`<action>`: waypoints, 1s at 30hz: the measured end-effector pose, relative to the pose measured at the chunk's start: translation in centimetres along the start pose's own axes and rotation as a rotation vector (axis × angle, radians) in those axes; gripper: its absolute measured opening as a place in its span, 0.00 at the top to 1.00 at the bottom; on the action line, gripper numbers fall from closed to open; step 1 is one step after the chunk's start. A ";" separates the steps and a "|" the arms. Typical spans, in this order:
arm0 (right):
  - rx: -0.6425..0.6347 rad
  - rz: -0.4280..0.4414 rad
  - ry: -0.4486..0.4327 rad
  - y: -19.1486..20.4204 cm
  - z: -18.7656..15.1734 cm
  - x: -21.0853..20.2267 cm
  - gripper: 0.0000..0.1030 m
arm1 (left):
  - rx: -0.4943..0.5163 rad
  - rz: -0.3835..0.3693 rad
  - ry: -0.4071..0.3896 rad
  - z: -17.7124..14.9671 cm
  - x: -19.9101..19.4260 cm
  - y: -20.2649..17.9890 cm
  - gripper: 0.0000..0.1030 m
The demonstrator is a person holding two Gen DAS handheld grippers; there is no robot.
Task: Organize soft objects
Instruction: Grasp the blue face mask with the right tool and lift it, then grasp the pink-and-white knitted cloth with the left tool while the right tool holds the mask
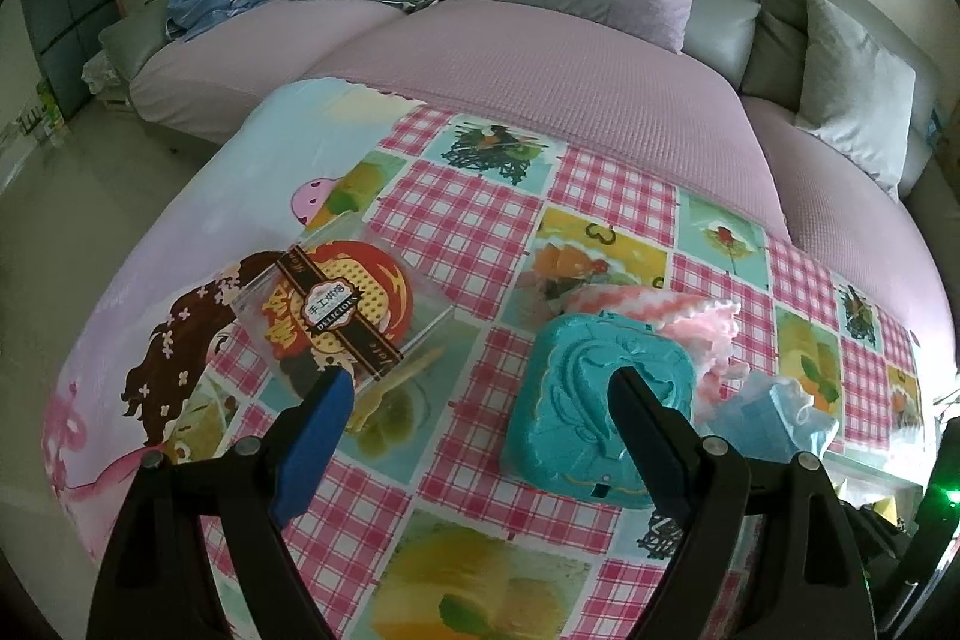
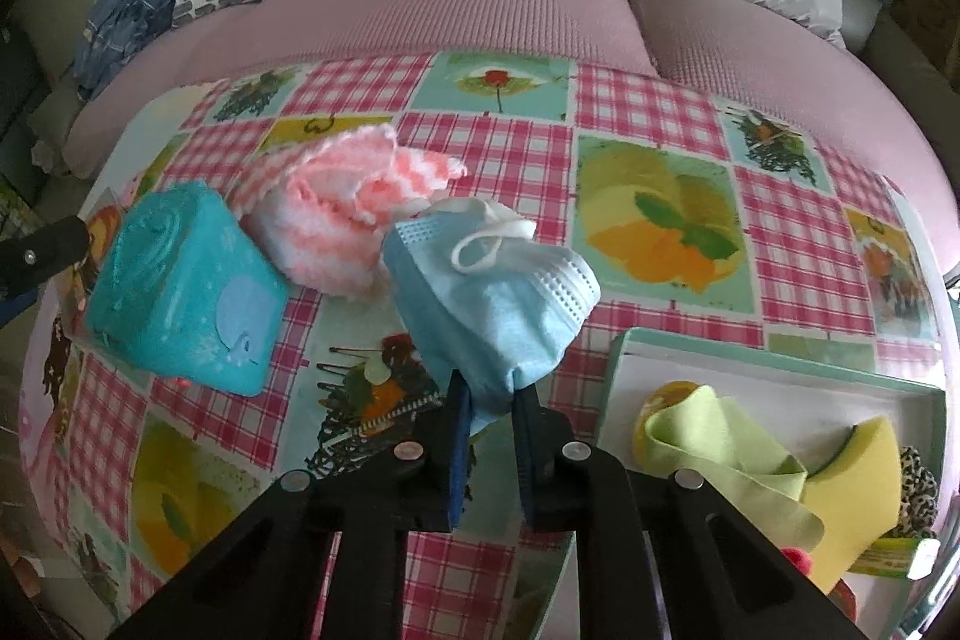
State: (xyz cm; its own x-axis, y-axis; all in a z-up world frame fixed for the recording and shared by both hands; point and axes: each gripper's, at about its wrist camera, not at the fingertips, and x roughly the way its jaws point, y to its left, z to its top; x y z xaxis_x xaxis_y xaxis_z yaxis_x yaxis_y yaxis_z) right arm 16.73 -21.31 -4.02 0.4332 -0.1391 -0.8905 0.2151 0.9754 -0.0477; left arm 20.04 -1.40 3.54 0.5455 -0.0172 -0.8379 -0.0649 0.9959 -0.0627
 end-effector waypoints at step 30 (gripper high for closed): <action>0.200 -0.036 -0.170 -7.1 0.8 -6.4 0.86 | 0.351 -0.060 0.005 1.5 1.6 -11.8 0.16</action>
State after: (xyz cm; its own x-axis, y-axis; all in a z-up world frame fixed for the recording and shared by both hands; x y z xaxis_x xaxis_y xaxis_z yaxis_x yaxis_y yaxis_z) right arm 13.17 -27.45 2.42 0.5593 -0.2162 -0.8002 0.3945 0.9185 0.0275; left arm 22.94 -13.04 3.71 0.5360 -0.0757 -0.8408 0.2581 0.9630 0.0778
